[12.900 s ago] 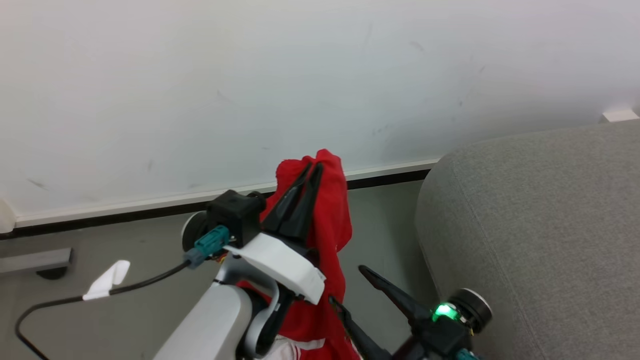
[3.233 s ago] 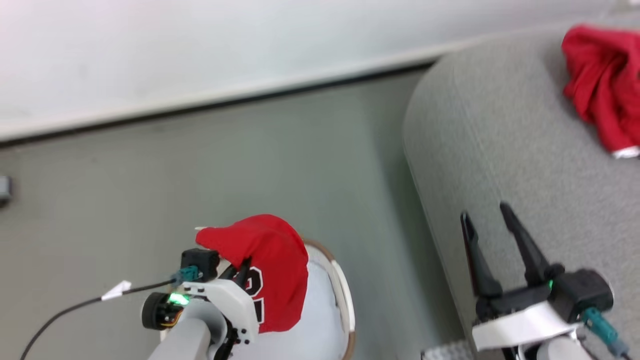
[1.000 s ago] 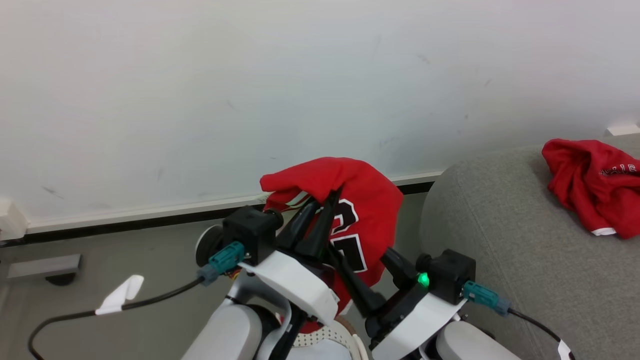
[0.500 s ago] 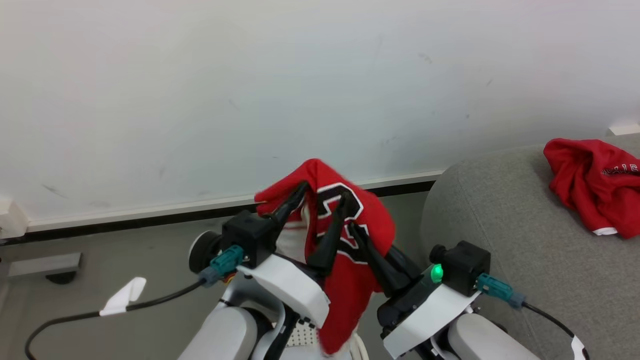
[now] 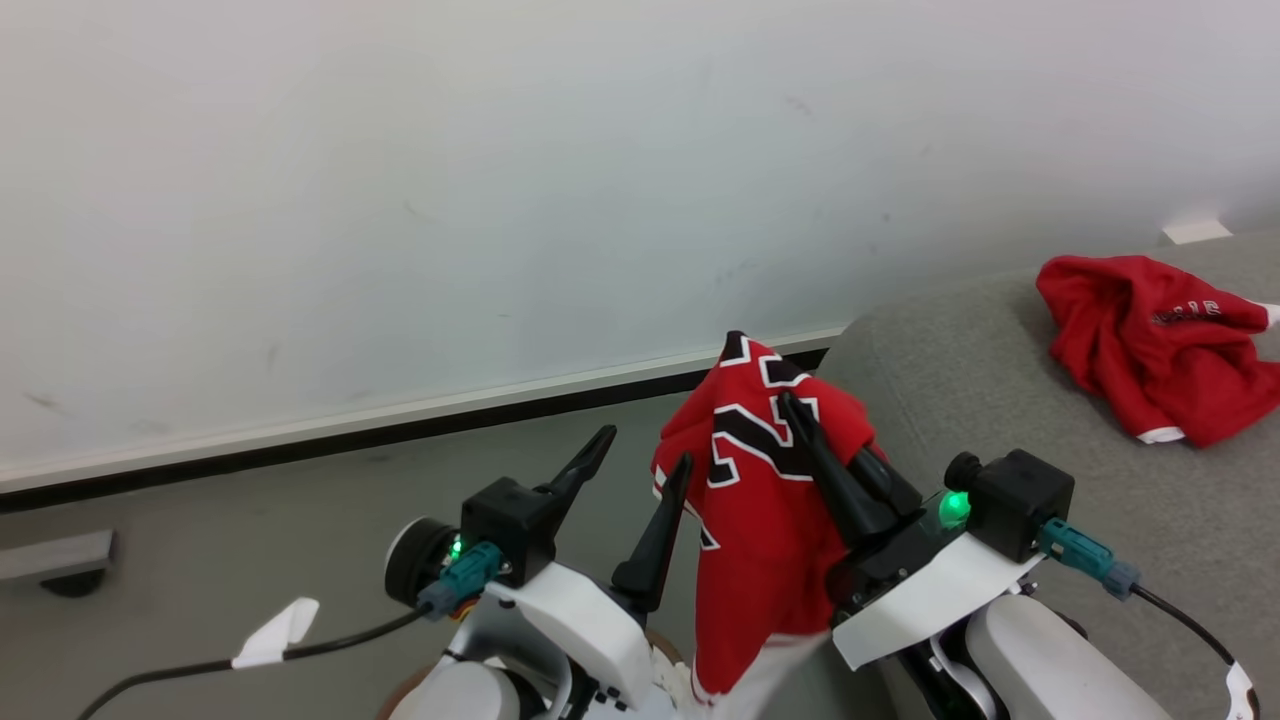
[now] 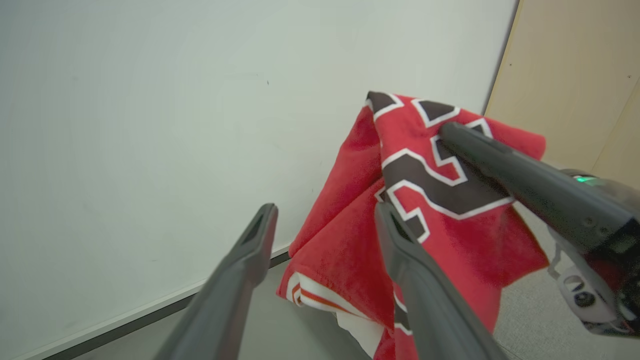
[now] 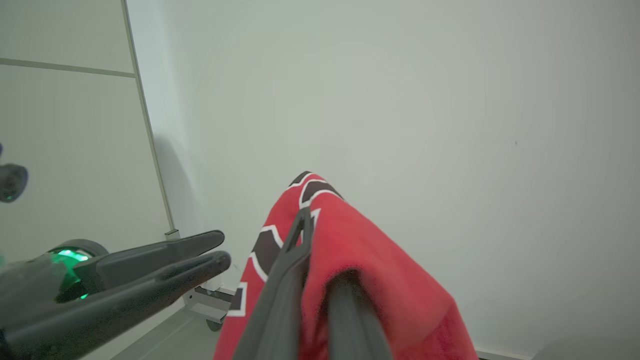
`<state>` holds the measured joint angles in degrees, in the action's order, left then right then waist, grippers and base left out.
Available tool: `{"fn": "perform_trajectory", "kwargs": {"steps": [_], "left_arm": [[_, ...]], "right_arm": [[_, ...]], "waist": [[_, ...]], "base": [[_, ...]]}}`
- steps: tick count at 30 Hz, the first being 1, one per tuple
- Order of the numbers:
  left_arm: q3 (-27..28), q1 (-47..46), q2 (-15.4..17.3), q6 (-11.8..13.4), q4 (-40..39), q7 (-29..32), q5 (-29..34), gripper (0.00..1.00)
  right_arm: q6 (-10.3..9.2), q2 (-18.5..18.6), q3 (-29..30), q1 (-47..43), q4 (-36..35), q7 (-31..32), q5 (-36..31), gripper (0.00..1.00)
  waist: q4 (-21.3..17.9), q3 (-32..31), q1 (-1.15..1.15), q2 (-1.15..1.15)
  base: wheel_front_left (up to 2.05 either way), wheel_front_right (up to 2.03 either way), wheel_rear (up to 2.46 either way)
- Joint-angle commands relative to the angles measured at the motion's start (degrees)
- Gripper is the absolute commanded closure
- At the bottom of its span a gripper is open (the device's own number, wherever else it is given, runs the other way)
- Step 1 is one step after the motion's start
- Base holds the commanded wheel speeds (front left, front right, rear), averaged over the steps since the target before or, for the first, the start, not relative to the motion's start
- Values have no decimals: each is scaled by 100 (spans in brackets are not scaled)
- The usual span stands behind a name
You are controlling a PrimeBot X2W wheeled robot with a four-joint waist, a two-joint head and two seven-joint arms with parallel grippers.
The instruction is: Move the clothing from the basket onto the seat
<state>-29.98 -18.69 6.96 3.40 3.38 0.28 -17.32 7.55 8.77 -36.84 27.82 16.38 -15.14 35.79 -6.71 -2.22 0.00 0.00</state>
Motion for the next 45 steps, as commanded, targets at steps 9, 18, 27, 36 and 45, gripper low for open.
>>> {"fn": "perform_trajectory", "kwargs": {"steps": [9,18,27,36,45], "left_arm": [[-34,133,29,50,45,-126,-42,0],[-142,134,-53,41,108,-225,-92,0],[-335,28,-139,24,153,-281,-54,0],[-529,-238,-148,-34,121,-183,75,0],[-704,-955,-116,-181,-99,113,312,0]], "right_arm": [[-13,226,171,-95,-153,-1,-84,100],[-13,521,273,-122,-315,-1,-109,100],[-13,788,502,-275,-579,0,-150,100],[-13,838,1040,-348,-834,-1,-245,100],[-13,861,2188,512,-940,0,-666,100]], "waist": [[-533,87,0,0],[-1209,236,0,0],[-1828,479,0,0],[-1964,975,0,0],[-1552,2200,0,0]], "base": [[0,0,0],[0,0,0],[0,0,0],[0,0,0],[0,0,0]]}}
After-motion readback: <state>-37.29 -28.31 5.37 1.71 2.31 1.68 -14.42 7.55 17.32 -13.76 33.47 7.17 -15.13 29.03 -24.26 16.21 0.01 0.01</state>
